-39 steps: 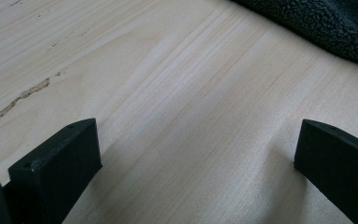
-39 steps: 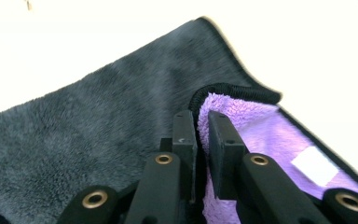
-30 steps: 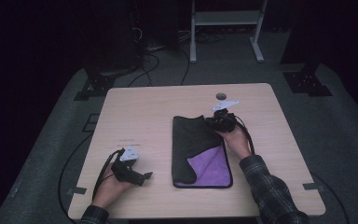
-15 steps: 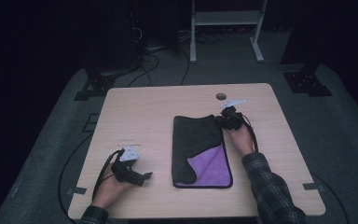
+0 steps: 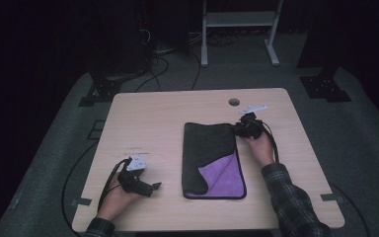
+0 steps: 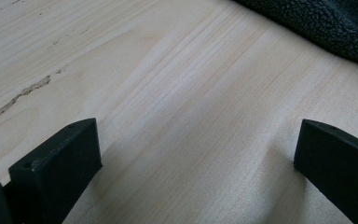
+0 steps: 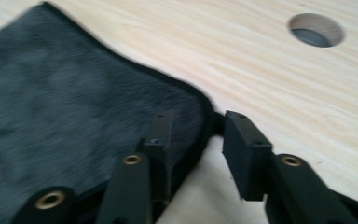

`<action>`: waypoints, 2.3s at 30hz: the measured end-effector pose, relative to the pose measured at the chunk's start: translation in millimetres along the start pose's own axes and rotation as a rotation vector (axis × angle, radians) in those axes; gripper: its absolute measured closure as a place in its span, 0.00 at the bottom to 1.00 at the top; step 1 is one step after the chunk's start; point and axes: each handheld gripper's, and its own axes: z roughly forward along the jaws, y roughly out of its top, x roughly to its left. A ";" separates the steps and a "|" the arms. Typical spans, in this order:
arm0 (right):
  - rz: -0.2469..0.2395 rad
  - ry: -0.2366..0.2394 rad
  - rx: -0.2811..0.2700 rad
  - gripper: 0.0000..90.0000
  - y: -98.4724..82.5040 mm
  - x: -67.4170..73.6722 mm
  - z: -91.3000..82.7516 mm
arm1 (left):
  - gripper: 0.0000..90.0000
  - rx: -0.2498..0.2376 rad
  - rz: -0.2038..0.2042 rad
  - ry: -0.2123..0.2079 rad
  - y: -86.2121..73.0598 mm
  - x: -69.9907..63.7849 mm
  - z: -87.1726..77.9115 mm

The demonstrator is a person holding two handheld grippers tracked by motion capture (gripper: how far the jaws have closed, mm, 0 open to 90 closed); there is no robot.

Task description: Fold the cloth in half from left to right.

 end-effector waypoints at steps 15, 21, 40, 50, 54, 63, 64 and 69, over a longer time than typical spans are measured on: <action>-0.095 0.168 -0.061 0.50 -6.4 50.9 -48.0 | 0.00 0.001 0.002 -0.003 0.0 -0.2 -0.1; -0.159 0.239 -0.061 0.45 -14.5 75.8 -58.1 | 0.00 0.001 0.002 -0.004 0.0 -0.2 -0.2; -0.259 0.432 0.013 0.41 -36.9 148.8 -36.6 | 0.00 0.001 0.002 -0.004 0.0 -0.2 -0.1; -0.331 0.387 0.053 0.51 -44.7 162.1 -17.1 | 0.00 0.001 0.002 -0.004 -0.1 -0.2 -0.2; -0.339 0.379 0.044 0.70 -44.7 159.5 -19.9 | 0.00 0.001 0.001 -0.004 -0.1 -0.3 -0.1; -0.294 0.419 0.025 0.88 -43.7 147.9 -37.4 | 0.00 0.003 0.004 -0.004 -0.4 -0.2 -0.6; -0.289 0.422 0.021 0.89 -43.8 146.3 -41.8 | 0.00 0.002 0.004 -0.004 -0.5 -0.3 -0.7; -0.275 0.421 -0.005 0.88 -48.2 139.7 -64.0 | 0.00 0.002 0.003 -0.004 -0.8 -0.5 -1.0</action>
